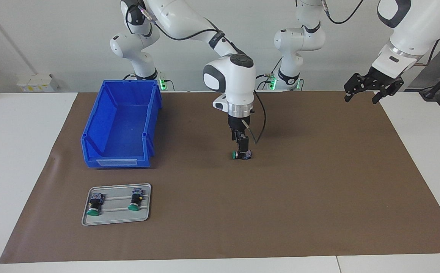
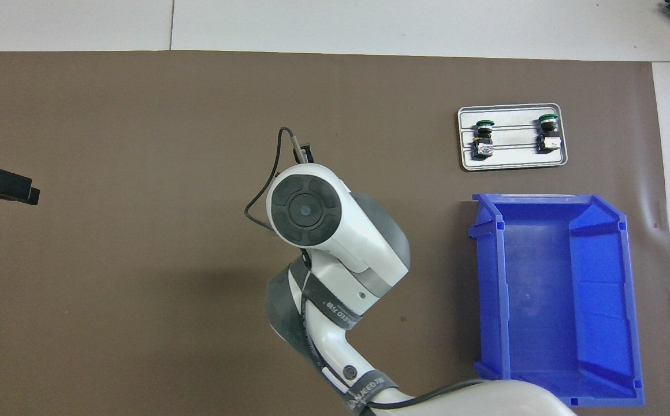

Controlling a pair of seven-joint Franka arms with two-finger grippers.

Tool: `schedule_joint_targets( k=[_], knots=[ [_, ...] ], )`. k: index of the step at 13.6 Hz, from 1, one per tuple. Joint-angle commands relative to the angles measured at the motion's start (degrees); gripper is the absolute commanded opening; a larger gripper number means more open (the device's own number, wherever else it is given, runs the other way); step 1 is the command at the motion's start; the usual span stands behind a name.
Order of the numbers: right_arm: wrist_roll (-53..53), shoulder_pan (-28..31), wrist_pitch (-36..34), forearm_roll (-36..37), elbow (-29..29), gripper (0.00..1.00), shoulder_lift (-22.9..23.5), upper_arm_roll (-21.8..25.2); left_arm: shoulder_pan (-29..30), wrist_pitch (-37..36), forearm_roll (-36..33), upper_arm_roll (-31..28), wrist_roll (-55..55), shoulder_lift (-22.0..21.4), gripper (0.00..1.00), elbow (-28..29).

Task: Place and press button with both arms
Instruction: 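Lower the green button onto the table and open the right gripper, then withdraw the right gripper while the left gripper reaches toward the button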

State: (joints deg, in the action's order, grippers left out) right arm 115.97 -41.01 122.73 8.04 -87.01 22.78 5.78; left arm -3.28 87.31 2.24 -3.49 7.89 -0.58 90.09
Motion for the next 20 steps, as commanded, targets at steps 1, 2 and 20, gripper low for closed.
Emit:
schedule_joint_targets(
  k=[1, 2, 20],
  knots=[
    [-14.48, 5.39, -2.92, -0.99, -2.37, 1.00, -4.23, -0.86, -0.32, 0.14, 0.39, 0.15, -0.68, -1.44, 1.00, 1.66],
    [-22.03, 7.59, -4.24, -3.18, -2.37, 1.00, -5.11, -0.77, -0.50, -0.03, 0.39, 0.32, -1.03, -1.44, 1.00, 1.58],
    [-100.14, 36.34, -30.77, -8.65, -1.40, 1.00, -23.82, 0.02, -19.90, 28.59, 10.24, 1.38, 39.02, 0.57, 0.96, 16.86]
  ],
)
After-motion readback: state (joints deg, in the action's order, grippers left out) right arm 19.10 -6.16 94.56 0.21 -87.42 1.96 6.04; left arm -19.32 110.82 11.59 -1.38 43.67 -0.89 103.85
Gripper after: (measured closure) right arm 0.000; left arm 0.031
